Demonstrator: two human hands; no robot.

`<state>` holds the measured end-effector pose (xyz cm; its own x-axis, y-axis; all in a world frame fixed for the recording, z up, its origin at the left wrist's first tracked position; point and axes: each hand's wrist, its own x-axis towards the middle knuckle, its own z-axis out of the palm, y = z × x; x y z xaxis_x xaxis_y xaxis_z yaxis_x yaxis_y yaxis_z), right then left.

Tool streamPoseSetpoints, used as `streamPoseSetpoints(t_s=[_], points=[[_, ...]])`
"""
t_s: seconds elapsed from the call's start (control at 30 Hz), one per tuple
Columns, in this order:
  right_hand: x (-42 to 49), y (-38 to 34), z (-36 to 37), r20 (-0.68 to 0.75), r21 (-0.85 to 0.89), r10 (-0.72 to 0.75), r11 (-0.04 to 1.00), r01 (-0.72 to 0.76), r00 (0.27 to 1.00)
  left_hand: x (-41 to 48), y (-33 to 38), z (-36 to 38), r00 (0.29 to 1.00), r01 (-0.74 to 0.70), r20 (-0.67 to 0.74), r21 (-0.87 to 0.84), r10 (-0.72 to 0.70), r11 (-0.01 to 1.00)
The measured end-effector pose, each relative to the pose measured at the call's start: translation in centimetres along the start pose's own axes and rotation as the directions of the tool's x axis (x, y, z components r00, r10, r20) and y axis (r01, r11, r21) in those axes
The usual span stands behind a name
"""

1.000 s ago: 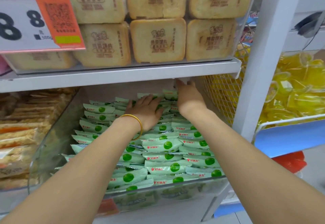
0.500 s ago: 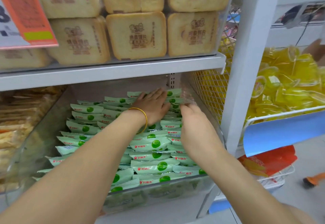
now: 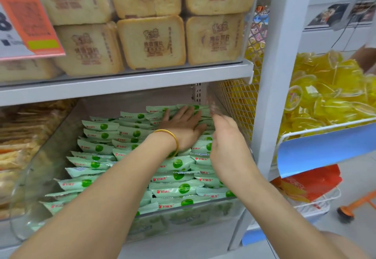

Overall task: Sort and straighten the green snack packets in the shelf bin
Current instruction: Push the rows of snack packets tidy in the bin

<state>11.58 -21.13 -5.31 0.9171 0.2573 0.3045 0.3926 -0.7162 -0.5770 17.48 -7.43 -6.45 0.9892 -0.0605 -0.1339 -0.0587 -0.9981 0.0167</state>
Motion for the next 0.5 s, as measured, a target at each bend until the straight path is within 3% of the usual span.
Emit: streamPoseSetpoints(t_s=[0.23,0.4,0.5], points=[[-1.0,0.1,-1.0,0.047,0.066,-0.031,0.997,0.028,0.998,-2.1,0.9,-0.9,0.999,0.027,-0.029,-0.114,-0.030,0.993],[-1.1,0.1,-1.0,0.037,0.092,-0.019,0.996,0.016,0.999,-7.6,2.7,0.2,0.995,-0.095,-0.029,-0.047,0.094,0.994],[-1.0,0.1,-1.0,0.034,0.093,-0.020,0.996,0.017,0.999,-7.8,2.6,1.1,0.996,-0.081,-0.028,-0.001,0.081,0.997]])
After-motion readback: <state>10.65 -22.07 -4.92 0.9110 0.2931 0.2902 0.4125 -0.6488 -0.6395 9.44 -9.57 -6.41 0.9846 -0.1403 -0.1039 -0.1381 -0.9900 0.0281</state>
